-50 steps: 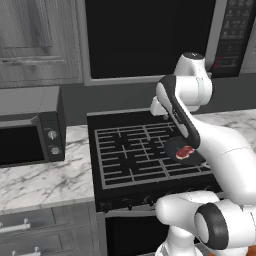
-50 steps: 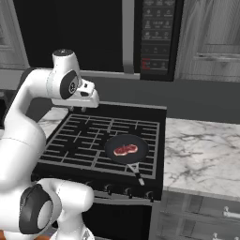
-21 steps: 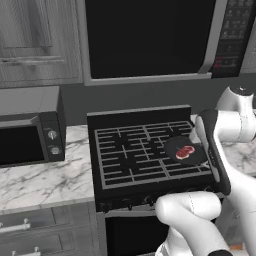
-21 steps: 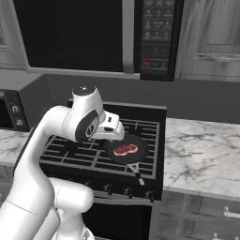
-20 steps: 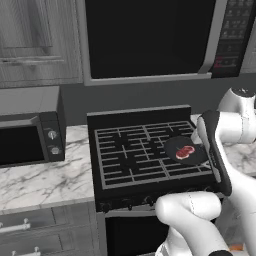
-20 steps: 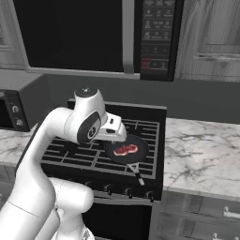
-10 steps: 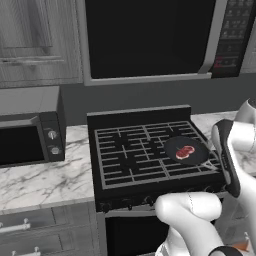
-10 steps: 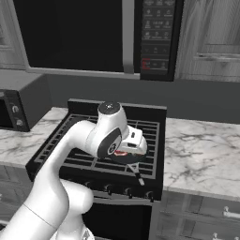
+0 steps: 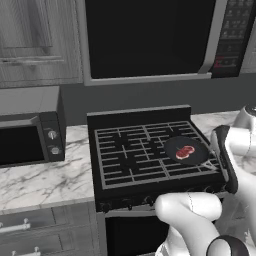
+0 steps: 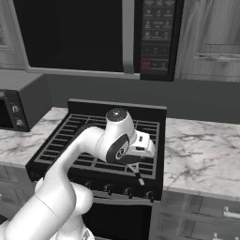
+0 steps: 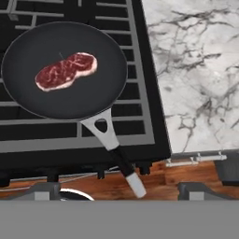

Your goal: Pick up the pan with the steak in it and place it on the dining table. Then place the steak on the plate.

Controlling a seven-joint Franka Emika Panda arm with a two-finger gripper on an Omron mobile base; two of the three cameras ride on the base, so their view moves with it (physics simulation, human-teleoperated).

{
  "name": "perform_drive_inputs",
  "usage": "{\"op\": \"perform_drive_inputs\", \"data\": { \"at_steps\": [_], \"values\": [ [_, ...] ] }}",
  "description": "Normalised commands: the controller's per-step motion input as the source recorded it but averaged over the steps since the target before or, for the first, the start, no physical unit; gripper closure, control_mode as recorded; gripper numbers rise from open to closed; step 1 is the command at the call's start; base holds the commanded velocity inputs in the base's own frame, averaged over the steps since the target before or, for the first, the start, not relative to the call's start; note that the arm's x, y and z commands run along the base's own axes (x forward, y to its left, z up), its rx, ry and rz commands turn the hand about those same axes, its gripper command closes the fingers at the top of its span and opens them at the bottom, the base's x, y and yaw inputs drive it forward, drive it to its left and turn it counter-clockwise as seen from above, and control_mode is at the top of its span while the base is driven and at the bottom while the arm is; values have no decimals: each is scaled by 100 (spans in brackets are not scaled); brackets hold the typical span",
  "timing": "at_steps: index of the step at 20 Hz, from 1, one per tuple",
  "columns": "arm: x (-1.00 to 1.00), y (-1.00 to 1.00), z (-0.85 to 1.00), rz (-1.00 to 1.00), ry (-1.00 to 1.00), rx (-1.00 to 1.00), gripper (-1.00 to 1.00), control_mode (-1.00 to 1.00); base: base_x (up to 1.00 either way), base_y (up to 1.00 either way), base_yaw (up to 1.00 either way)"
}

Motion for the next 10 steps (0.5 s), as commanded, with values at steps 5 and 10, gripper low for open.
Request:
{"op": "perform_drive_inputs", "data": {
  "at_steps": [5, 10],
  "values": [
    [0, -2, -4, 1, 0, -1, -100, -100, 0, 0, 0],
    [2, -14, -15, 5, 1, 0, -100, -100, 0, 0, 0]
  ]
}}
